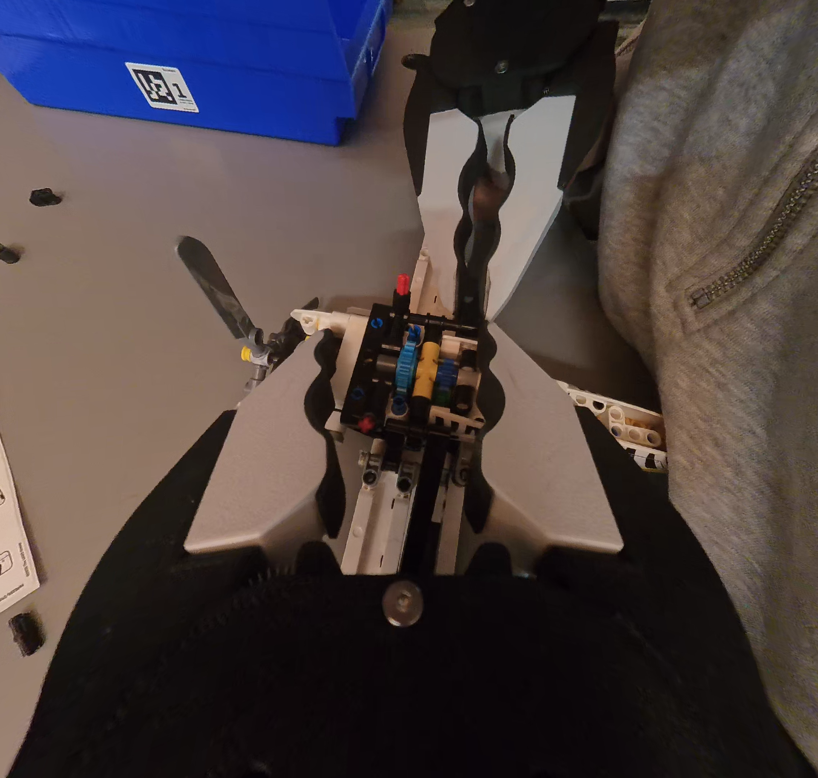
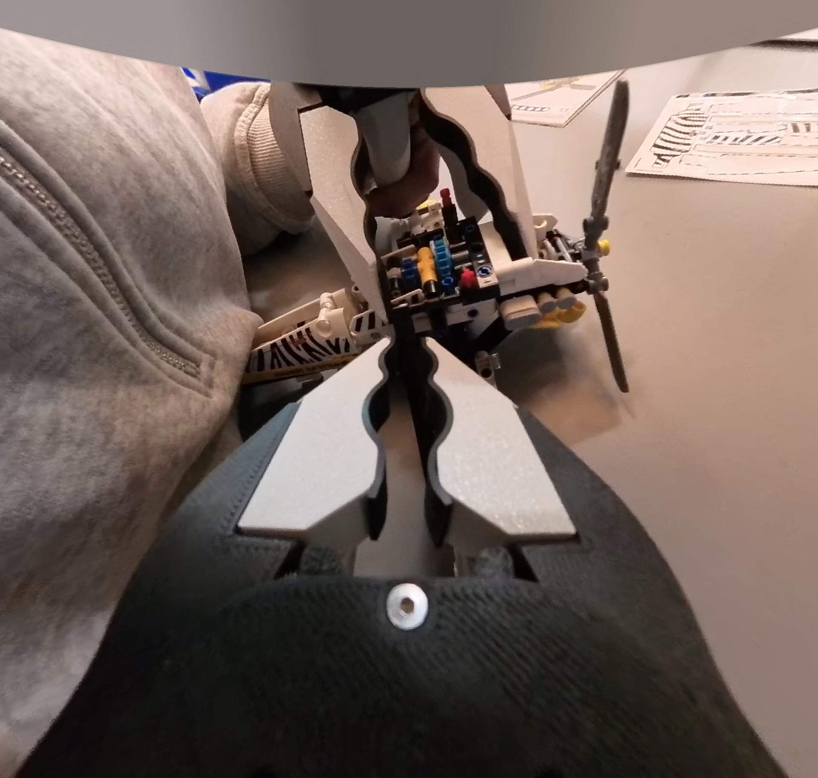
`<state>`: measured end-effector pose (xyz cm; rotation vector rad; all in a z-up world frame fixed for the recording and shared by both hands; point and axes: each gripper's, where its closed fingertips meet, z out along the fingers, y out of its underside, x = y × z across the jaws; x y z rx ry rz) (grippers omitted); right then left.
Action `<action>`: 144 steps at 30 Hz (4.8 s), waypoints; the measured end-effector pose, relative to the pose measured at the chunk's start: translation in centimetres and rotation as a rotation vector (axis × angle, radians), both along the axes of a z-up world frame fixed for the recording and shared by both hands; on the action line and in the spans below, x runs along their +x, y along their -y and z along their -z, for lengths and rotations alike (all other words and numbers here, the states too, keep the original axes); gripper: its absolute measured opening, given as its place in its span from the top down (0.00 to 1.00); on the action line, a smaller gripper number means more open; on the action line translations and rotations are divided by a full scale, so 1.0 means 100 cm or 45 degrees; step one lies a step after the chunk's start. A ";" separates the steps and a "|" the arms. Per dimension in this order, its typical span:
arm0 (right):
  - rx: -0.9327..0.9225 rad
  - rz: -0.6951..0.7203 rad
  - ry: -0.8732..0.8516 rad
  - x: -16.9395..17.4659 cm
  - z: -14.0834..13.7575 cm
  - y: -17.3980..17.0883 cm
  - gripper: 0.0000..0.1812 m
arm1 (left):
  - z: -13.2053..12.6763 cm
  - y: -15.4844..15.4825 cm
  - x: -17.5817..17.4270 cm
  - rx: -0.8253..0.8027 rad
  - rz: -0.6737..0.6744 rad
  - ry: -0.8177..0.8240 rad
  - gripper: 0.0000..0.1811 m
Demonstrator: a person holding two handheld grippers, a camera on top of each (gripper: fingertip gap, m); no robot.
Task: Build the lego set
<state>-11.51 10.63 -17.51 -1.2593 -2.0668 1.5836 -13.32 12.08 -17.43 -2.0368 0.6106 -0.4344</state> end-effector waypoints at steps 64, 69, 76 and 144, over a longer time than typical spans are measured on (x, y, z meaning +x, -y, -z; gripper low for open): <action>0.276 0.211 -0.028 0.032 0.013 -0.027 0.86 | 0.002 0.000 -0.006 -0.065 -0.052 0.089 0.66; 0.415 0.077 0.033 0.026 0.030 -0.015 0.87 | 0.002 0.000 -0.006 -0.062 -0.055 0.087 0.65; 0.612 0.112 0.029 0.029 0.026 -0.028 0.97 | 0.002 0.000 -0.005 -0.051 -0.054 0.094 0.66; 0.577 0.135 0.068 0.036 0.046 -0.032 0.79 | -0.009 -0.004 0.037 -0.400 -0.260 -0.129 0.81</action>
